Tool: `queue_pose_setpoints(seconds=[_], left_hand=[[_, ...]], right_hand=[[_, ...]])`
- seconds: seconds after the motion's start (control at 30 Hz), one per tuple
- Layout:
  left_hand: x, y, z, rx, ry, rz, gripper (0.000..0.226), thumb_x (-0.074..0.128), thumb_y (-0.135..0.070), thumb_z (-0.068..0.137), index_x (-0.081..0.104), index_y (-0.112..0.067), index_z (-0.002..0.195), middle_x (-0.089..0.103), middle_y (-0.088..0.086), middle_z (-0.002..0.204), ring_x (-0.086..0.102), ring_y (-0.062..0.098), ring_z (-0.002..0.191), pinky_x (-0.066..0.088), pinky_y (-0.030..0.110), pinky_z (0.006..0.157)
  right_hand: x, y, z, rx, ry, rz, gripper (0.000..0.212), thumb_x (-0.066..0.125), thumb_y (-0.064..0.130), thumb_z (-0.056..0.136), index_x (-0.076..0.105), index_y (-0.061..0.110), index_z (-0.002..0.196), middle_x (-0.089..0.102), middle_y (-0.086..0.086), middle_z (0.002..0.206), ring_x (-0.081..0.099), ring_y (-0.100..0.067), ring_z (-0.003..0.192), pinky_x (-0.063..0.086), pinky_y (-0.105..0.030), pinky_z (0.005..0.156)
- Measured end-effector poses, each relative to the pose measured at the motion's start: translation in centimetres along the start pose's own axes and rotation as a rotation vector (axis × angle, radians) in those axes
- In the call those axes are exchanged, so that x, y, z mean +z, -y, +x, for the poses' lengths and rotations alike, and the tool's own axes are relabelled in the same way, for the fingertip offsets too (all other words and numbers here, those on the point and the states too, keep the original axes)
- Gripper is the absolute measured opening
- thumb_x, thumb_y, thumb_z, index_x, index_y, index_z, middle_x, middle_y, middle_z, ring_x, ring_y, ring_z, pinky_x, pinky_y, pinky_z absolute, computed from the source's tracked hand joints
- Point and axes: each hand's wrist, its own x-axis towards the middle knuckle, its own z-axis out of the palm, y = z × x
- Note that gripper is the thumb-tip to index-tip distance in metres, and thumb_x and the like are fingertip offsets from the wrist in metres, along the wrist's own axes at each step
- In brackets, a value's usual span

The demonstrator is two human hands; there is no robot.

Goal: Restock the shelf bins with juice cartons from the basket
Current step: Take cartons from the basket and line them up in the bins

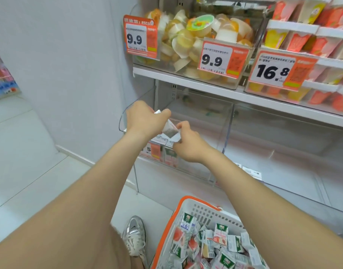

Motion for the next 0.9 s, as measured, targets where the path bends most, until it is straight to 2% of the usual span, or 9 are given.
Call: queue_pose_setpoints(seconds=[0.07,0.13,0.27,0.43,0.53,0.6,0.73,0.8,0.9], left_hand=[[-0.1,-0.1,0.2,-0.04,0.028,-0.075,0.038,0.065,-0.033,0.077,0.064,0.002,0.064,0.069,0.018,0.063,0.071,0.032,0.059,0.052,0.039,0.055],[-0.1,-0.4,0.2,-0.091,0.073,-0.18,0.029,0.066,-0.031,0.08,0.062,-0.006,0.066,0.068,0.017,0.069,0.076,0.026,0.059,0.051,0.032,0.059],[0.3,-1.1,-0.1,-0.146,0.161,-0.384,0.026,0.071,-0.029,0.084,0.055,-0.009,0.079,0.063,0.013,0.082,0.074,0.021,0.067,0.064,0.033,0.067],[0.4,0.4,1.2,0.036,0.182,-0.004,0.036,0.043,-0.02,0.095,0.069,0.003,0.102,0.076,0.018,0.102,0.062,0.025,0.077,0.055,0.037,0.069],[0.9,1.5,1.3,0.243,0.371,0.504,0.038,0.048,-0.009,0.094,0.067,-0.012,0.126,0.064,0.01,0.132,0.059,0.034,0.118,0.05,0.046,0.099],[1.8,2.4,1.1,0.306,0.534,0.766,0.049,0.05,-0.009,0.095,0.054,-0.02,0.143,0.051,0.005,0.146,0.043,0.034,0.136,0.035,0.047,0.103],[3.2,4.1,1.4,0.363,0.669,0.891,0.038,0.045,-0.019,0.104,0.047,-0.018,0.142,0.054,0.007,0.141,0.042,0.035,0.132,0.037,0.05,0.103],[3.3,4.4,1.6,0.38,0.665,0.882,0.035,0.044,-0.019,0.105,0.047,-0.018,0.14,0.057,0.008,0.133,0.046,0.035,0.127,0.04,0.047,0.097],[3.5,4.5,1.6,0.425,0.604,0.909,0.034,0.046,-0.01,0.102,0.048,-0.018,0.136,0.059,0.008,0.126,0.048,0.034,0.118,0.034,0.044,0.085]], right_hand=[[0.1,-0.7,0.0,-0.017,-0.01,-0.008,0.056,0.057,0.024,0.096,0.03,0.018,0.144,0.066,-0.011,0.115,0.062,-0.03,0.105,0.054,-0.042,0.08],[0.0,-0.7,-0.3,-0.136,-0.135,0.026,0.069,0.067,0.035,0.092,0.029,0.025,0.149,0.056,-0.006,0.134,0.053,-0.027,0.122,0.048,-0.041,0.091],[-1.5,0.2,-0.6,-0.369,-0.397,-0.063,0.053,0.073,0.038,0.09,0.046,0.029,0.136,0.061,-0.003,0.117,0.056,-0.028,0.109,0.051,-0.046,0.087],[-3.2,-1.2,-0.5,-0.185,-0.455,-0.216,0.031,0.068,0.022,0.095,0.055,0.014,0.122,0.061,-0.01,0.106,0.05,-0.037,0.105,0.042,-0.044,0.087],[-3.4,-1.9,-0.6,-0.076,-0.365,-0.218,0.034,0.073,0.027,0.091,0.058,0.017,0.12,0.061,-0.009,0.11,0.051,-0.035,0.105,0.042,-0.04,0.085],[-3.2,-2.0,-0.8,-0.044,-0.303,-0.196,0.029,0.074,0.026,0.088,0.057,0.015,0.11,0.063,-0.009,0.103,0.053,-0.032,0.098,0.045,-0.039,0.073],[-2.7,-1.4,-1.1,0.097,-0.116,-0.299,0.015,0.063,0.01,0.084,0.049,0.007,0.084,0.056,-0.012,0.085,0.057,-0.033,0.075,0.038,-0.033,0.051],[-2.7,-1.4,-0.8,0.191,0.059,-0.245,0.006,0.058,0.009,0.088,0.053,0.005,0.088,0.058,-0.014,0.085,0.06,-0.033,0.07,0.045,-0.036,0.056],[-3.1,-1.7,-0.1,0.255,0.186,-0.035,0.008,0.048,0.007,0.081,0.042,0.012,0.077,0.043,-0.01,0.075,0.043,-0.027,0.06,0.039,-0.04,0.063]])
